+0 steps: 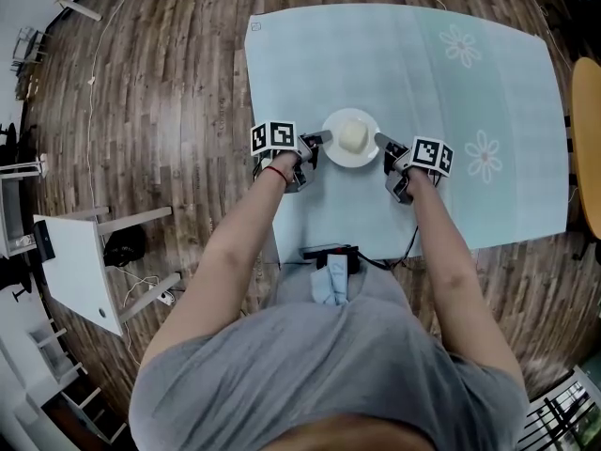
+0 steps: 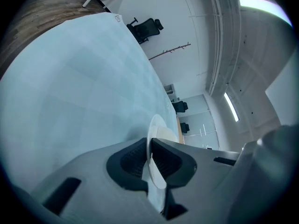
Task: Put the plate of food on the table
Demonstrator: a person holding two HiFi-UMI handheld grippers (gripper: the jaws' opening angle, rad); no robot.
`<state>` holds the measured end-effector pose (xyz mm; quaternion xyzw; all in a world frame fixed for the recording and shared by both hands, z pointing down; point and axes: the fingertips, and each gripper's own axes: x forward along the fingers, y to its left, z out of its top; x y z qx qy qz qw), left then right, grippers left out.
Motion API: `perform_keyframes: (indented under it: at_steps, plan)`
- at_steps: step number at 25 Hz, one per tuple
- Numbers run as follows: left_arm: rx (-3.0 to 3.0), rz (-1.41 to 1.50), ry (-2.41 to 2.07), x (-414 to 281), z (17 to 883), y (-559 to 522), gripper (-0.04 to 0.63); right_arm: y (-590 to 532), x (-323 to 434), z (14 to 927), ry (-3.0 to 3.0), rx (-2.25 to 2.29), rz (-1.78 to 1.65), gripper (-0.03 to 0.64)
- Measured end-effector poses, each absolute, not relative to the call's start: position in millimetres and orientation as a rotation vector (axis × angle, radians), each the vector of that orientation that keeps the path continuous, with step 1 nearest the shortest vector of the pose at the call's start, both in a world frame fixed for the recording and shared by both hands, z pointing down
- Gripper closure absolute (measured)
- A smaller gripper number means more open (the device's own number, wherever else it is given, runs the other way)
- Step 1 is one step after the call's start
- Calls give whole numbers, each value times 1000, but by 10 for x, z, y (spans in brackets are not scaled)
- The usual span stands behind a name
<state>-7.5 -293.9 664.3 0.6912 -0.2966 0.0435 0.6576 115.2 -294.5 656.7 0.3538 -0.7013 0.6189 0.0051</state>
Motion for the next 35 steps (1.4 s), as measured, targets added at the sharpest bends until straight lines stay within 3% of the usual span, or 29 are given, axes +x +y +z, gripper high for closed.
perform_keyframes:
  at_steps: [35]
  plan:
    - [1605,191,-756,10,6994,-3359,563,-3296,1279,6910,-2120,1293,1927,578]
